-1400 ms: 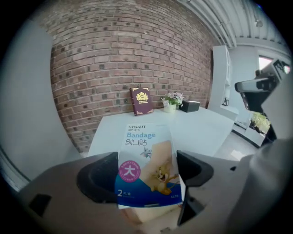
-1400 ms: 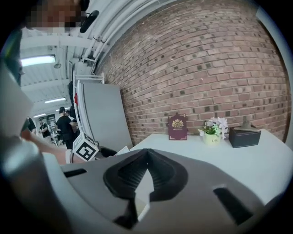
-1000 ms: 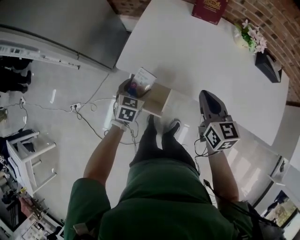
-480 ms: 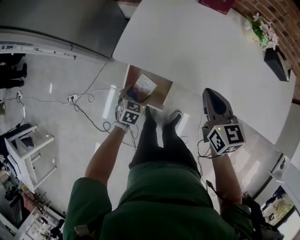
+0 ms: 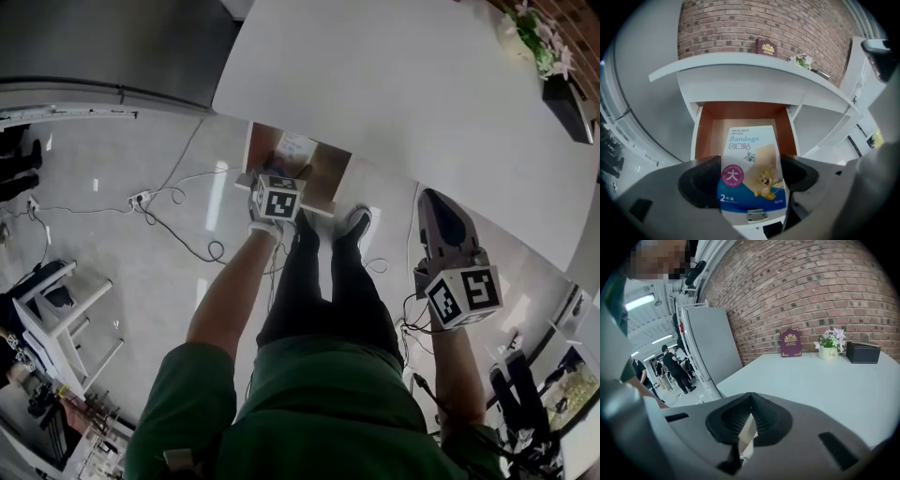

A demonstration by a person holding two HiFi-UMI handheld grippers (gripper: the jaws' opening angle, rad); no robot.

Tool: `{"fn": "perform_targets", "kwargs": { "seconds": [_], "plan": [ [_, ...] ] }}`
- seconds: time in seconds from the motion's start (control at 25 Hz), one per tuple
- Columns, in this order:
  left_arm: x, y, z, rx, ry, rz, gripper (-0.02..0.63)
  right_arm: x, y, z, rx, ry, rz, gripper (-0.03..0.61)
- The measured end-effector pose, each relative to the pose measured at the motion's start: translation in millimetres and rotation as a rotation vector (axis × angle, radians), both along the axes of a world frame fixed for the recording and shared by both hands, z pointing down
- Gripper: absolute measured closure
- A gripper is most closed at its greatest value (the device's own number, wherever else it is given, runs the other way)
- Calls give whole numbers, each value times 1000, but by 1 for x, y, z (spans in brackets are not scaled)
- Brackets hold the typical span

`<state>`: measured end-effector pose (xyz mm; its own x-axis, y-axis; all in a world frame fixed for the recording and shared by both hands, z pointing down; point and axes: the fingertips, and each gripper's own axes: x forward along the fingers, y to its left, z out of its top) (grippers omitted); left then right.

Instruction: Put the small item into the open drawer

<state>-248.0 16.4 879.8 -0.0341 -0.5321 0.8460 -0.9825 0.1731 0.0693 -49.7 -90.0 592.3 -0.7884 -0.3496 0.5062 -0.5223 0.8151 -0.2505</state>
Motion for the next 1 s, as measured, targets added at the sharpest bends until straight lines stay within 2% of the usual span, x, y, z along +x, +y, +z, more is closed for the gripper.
{"fn": "perform_targets", "kwargs": {
  "seconds": [0.12,0.28,0.48,0.64,0.8,1.0],
  "plan": [
    [-5,-5,25,-21,-4,18,230,2,9,10,-7,21,16,575],
    [-10,-15,55,-44,14,-11,229,9,15,28,-26,45,37,575],
    [-25,-10,74,-53,-13,9,229,5,46,41,-48,66,60,575],
    [-12,-39,98,-74,-7,-1,229,17,27,61,-77,78,65,575],
    [-9,-38,123,-118,19,-52,229,18,26,72,-80,84,60,575],
    [-8,-38,146,-163,2,-32,229,19,27,86,-98,94,60,575]
  ]
}}
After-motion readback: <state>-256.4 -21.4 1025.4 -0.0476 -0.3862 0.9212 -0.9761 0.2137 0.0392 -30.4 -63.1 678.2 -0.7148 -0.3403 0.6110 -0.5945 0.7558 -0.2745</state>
